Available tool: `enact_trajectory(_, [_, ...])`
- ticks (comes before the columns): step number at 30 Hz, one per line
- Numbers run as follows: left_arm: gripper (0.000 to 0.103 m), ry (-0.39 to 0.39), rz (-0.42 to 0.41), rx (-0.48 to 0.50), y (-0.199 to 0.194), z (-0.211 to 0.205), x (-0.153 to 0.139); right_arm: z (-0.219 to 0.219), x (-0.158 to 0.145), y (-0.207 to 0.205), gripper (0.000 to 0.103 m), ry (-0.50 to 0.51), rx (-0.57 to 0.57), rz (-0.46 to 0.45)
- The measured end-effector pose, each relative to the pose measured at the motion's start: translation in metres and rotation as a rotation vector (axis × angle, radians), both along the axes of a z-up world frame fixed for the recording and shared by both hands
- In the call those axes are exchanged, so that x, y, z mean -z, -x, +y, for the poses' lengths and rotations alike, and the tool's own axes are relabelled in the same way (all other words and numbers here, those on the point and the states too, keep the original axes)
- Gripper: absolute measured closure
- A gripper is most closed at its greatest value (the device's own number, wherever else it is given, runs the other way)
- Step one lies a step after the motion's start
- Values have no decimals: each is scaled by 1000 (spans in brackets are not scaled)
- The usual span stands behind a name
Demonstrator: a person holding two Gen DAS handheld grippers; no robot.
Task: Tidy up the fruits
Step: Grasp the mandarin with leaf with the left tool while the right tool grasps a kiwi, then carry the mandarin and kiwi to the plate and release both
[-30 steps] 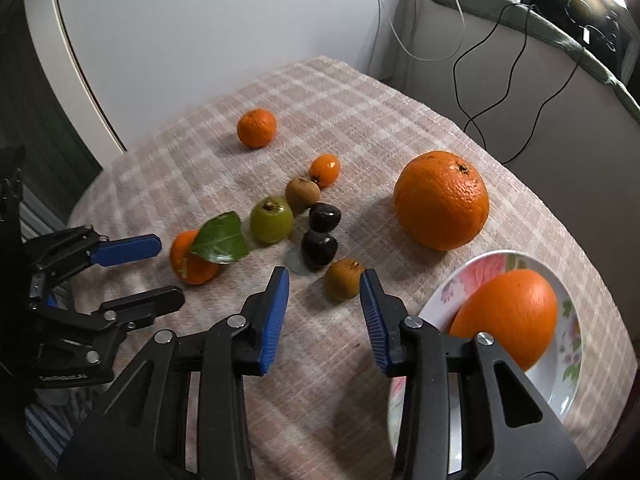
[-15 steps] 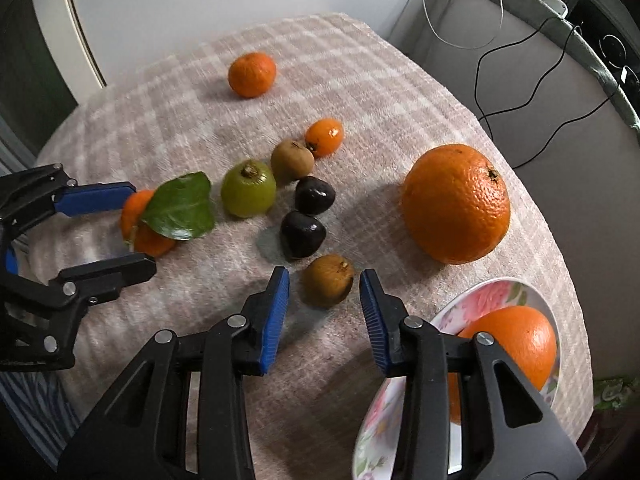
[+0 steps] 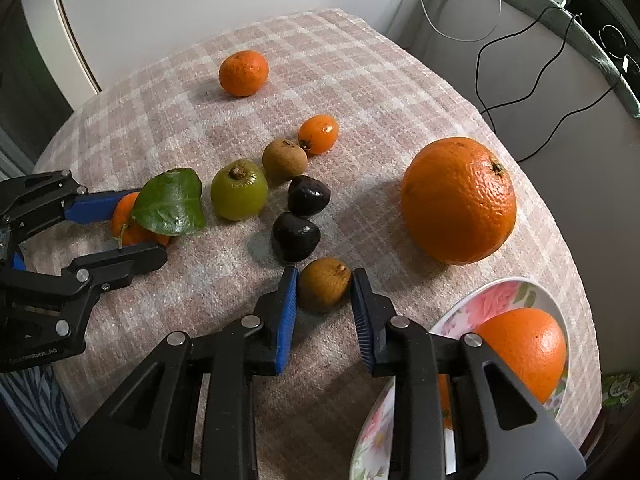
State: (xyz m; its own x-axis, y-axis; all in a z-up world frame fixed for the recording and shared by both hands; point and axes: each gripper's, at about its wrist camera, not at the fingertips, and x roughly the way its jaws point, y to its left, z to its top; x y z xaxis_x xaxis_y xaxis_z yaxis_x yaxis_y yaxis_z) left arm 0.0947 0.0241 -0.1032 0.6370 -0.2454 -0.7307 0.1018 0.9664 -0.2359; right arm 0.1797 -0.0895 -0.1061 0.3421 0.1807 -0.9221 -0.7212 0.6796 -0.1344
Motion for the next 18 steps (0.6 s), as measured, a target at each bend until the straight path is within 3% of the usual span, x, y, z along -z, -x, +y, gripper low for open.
enact_trajectory(8, [67,13,-7,-4,5,0,-3,-10,-14,3,76,-61,26,-7])
enact_trajectory(18, [67,29,-39,21,14,-13,-20,-47,-41,27,76,-214,75,-16])
